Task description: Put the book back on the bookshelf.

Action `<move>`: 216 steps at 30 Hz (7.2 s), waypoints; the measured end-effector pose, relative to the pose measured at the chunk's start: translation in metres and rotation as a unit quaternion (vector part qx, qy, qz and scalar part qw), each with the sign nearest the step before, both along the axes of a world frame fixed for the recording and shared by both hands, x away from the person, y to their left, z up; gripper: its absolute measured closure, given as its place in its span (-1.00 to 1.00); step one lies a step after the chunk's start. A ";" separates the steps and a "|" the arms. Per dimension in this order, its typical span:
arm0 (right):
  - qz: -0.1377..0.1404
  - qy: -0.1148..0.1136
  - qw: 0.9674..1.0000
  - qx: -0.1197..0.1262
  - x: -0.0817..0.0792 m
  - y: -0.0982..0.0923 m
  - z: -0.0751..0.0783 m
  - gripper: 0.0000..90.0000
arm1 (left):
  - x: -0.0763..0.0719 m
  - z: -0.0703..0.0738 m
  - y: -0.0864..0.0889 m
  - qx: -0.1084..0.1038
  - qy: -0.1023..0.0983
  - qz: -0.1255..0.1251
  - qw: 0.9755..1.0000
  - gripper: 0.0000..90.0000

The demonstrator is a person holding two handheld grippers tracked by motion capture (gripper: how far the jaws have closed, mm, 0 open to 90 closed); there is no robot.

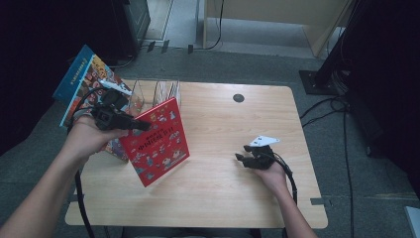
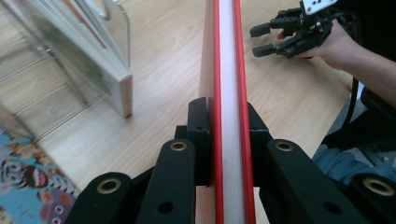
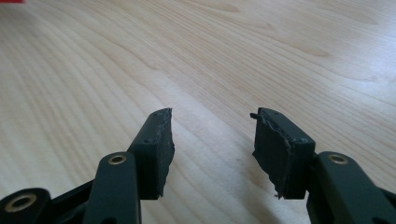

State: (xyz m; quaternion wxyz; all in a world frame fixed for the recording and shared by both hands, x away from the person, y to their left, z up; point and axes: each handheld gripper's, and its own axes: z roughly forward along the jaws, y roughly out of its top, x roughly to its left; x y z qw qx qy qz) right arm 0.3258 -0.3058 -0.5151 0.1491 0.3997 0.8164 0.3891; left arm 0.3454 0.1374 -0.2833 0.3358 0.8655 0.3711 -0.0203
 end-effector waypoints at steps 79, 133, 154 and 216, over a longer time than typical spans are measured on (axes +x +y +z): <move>-0.027 -0.019 0.999 -0.013 0.003 0.002 -0.010 -0.16 | 0.079 -0.018 0.068 0.012 0.007 0.268 0.963 0.75; -0.046 -0.018 0.999 -0.015 -0.005 0.004 -0.010 -0.14 | 0.139 -0.032 0.063 -0.006 0.043 0.299 0.953 0.67; -0.047 -0.018 0.999 -0.016 -0.011 0.000 -0.010 -0.16 | 0.106 0.004 0.101 -0.027 0.029 0.309 0.950 0.03; -0.026 -0.015 0.999 -0.017 -0.003 0.007 -0.010 -0.32 | -0.012 -0.140 -0.005 -0.049 0.046 0.154 0.986 -0.06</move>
